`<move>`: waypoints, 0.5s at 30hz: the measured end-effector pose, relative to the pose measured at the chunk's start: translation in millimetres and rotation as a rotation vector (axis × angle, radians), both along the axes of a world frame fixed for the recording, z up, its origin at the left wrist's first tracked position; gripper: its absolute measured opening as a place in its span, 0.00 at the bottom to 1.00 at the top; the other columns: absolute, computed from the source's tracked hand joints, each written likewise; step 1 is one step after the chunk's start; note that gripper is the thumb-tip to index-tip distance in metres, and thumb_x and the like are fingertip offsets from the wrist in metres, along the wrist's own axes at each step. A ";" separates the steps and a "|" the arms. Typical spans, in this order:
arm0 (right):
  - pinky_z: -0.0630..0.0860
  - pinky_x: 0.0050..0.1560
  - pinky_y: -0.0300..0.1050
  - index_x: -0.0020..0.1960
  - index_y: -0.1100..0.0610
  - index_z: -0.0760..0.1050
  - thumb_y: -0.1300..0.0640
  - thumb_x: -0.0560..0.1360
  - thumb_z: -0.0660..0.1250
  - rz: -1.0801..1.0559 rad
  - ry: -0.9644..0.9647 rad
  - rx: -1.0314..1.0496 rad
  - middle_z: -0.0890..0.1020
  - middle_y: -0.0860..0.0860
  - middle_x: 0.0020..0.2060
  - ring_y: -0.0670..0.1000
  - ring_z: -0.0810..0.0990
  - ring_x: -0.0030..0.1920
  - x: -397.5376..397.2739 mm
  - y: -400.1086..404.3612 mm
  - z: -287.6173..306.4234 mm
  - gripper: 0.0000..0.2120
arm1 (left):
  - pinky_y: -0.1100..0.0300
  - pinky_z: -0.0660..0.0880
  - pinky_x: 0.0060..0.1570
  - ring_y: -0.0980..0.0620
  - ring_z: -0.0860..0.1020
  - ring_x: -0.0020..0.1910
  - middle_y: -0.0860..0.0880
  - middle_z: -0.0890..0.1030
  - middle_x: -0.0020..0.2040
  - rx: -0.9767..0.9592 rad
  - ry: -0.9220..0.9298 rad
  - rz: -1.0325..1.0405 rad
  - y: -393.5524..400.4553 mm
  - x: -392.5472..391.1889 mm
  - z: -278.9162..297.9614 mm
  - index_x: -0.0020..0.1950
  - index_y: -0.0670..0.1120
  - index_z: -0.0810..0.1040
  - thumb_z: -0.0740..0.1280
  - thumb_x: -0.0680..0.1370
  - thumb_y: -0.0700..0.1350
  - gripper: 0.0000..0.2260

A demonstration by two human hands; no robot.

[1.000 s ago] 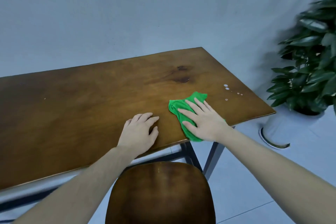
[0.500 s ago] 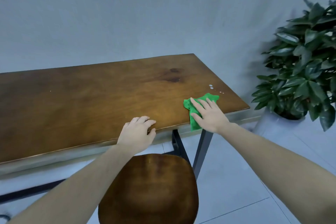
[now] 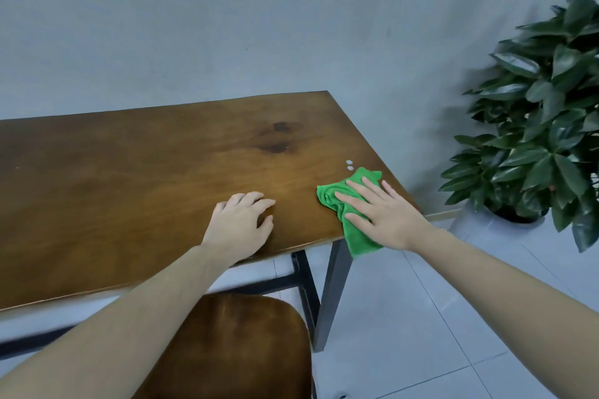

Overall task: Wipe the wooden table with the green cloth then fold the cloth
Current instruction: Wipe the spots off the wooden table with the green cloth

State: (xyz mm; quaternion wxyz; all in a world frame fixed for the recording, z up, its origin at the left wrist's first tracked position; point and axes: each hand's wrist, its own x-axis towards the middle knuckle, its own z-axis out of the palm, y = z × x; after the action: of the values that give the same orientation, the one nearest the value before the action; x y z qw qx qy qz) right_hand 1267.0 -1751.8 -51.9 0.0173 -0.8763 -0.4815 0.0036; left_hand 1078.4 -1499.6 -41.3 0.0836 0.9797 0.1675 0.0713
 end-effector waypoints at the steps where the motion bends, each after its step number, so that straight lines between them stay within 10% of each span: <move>1: 0.38 0.80 0.54 0.80 0.33 0.46 0.32 0.80 0.37 0.012 0.028 -0.014 0.47 0.41 0.82 0.50 0.42 0.82 13.9 4.9 3.2 0.29 | 0.49 0.59 0.70 0.53 0.62 0.73 0.57 0.68 0.73 -0.004 0.003 0.005 -2.0 14.7 0.4 0.73 0.59 0.68 0.55 0.82 0.56 0.19; 15: 0.38 0.80 0.61 0.82 0.38 0.44 0.35 0.82 0.41 -0.016 0.076 -0.063 0.44 0.49 0.83 0.59 0.40 0.82 195.7 150.3 4.0 0.29 | 0.52 0.63 0.69 0.54 0.67 0.70 0.56 0.71 0.71 -0.033 -0.126 0.240 -3.2 103.4 -6.6 0.69 0.56 0.73 0.58 0.81 0.52 0.17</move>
State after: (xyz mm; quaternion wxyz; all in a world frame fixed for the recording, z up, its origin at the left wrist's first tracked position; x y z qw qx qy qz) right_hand 1462.7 -1601.5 -47.9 0.0079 -0.8793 -0.4733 0.0520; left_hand 1181.7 -1502.8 -47.9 0.1007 0.9448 0.2790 0.1395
